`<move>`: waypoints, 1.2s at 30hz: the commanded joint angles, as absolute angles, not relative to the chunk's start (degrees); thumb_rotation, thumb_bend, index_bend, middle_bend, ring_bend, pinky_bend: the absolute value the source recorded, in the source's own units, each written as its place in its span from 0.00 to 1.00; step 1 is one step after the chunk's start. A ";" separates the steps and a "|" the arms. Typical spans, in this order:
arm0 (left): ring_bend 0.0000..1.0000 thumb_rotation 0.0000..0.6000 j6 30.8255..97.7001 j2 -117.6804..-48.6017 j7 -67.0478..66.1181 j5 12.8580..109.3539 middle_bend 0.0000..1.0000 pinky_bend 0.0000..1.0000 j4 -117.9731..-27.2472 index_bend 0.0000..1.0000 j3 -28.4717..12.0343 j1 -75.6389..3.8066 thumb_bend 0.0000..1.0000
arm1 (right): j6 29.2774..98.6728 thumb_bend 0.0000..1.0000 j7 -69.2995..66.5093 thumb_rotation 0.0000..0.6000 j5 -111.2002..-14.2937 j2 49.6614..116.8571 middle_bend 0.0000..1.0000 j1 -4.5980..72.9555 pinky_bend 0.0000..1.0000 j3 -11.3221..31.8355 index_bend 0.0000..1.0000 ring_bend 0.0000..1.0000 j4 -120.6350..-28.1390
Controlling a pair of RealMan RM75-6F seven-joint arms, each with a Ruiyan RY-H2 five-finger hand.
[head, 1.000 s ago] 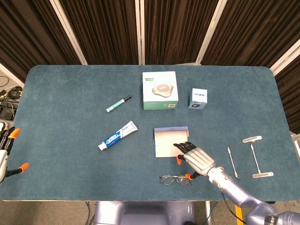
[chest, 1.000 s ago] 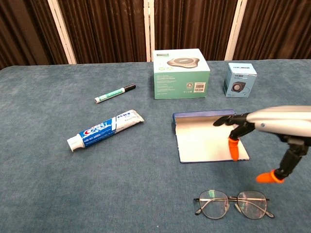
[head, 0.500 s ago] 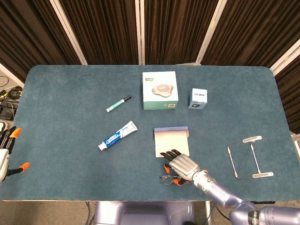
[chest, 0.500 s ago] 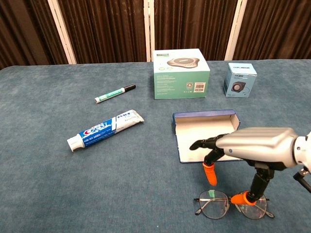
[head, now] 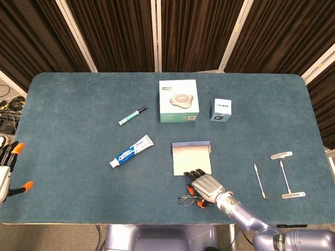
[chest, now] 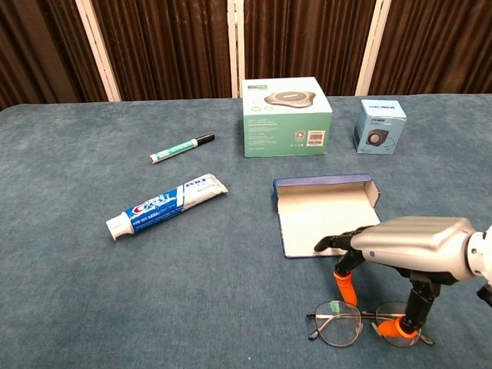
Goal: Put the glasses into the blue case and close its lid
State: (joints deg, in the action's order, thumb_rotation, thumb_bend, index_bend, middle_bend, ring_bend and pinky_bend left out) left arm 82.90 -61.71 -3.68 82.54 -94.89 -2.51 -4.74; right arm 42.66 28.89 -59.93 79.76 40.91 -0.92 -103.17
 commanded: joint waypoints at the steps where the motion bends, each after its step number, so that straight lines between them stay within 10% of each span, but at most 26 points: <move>1: 0.00 1.00 82.82 -61.71 -3.65 82.53 0.00 0.00 -94.92 0.00 -2.47 -4.76 0.00 | 42.75 0.20 28.79 1.00 -59.50 79.92 0.00 41.24 0.00 -1.30 0.49 0.00 -103.18; 36: 0.00 1.00 81.49 -61.96 -3.72 80.73 0.00 0.00 -94.37 0.00 -3.00 -5.41 0.00 | 45.78 0.35 27.33 1.00 -53.54 82.55 0.00 49.18 0.00 6.50 0.62 0.00 -93.81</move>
